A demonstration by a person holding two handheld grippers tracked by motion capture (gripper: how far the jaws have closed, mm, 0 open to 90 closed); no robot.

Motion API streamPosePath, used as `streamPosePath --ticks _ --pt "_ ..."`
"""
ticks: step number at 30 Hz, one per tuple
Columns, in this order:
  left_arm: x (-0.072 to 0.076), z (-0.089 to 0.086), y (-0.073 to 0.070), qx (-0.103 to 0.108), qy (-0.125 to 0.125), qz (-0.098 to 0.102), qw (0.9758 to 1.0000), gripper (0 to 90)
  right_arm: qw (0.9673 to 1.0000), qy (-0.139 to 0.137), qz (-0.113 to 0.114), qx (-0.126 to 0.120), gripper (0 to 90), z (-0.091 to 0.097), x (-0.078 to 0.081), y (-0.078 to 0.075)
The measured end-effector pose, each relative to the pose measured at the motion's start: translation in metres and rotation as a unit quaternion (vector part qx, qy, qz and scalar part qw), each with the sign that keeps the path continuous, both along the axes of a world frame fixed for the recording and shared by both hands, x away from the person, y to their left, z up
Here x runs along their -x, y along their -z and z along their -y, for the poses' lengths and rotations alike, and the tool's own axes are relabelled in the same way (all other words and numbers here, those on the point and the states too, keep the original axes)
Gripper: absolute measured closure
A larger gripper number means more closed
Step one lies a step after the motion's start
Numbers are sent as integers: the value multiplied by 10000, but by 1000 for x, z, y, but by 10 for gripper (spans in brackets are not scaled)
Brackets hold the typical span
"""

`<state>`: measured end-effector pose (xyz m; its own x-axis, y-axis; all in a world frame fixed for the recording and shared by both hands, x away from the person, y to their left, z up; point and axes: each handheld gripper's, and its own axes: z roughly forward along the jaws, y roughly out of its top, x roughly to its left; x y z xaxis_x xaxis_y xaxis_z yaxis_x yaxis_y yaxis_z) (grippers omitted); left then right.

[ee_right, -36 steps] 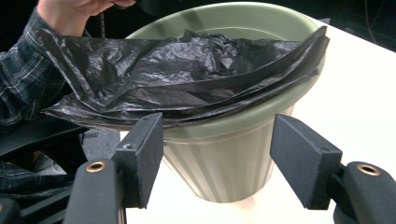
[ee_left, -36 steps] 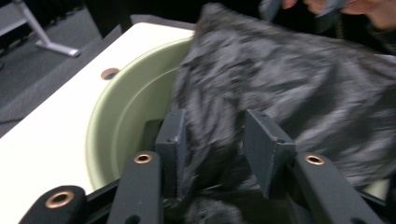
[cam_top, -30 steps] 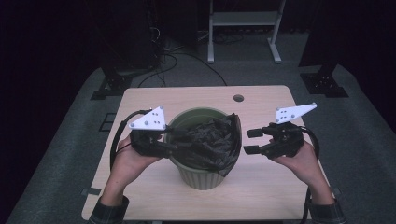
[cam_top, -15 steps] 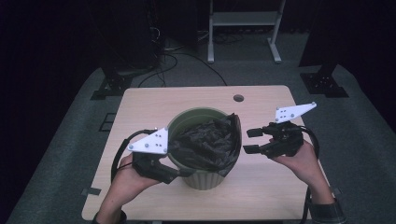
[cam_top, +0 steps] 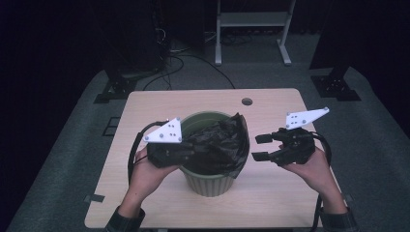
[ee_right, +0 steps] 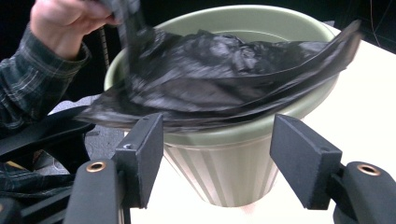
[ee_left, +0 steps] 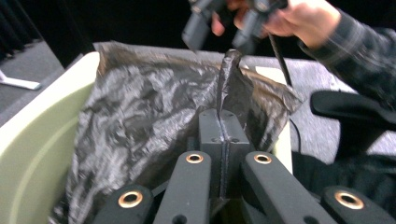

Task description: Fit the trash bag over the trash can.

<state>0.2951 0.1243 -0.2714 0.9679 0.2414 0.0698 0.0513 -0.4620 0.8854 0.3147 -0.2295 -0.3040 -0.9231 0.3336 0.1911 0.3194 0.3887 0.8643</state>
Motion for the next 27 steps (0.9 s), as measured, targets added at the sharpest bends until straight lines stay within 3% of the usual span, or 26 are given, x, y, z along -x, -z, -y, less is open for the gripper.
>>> streamPosePath --ticks 8,14,22,27 --pt "-21 -2 -12 305 -334 1 9990 899 9999 -82 40 -116 335 -5 7 -1" --pt "-29 0 -14 320 -430 -5 9986 899 9995 -238 150 -109 335 -17 14 -5" --pt "-29 -4 -15 380 -512 -12 9980 899 9992 37 278 -280 333 -20 13 -9" --pt "-29 -3 -14 424 -465 -46 9980 899 9989 63 315 -335 339 -23 14 -9"
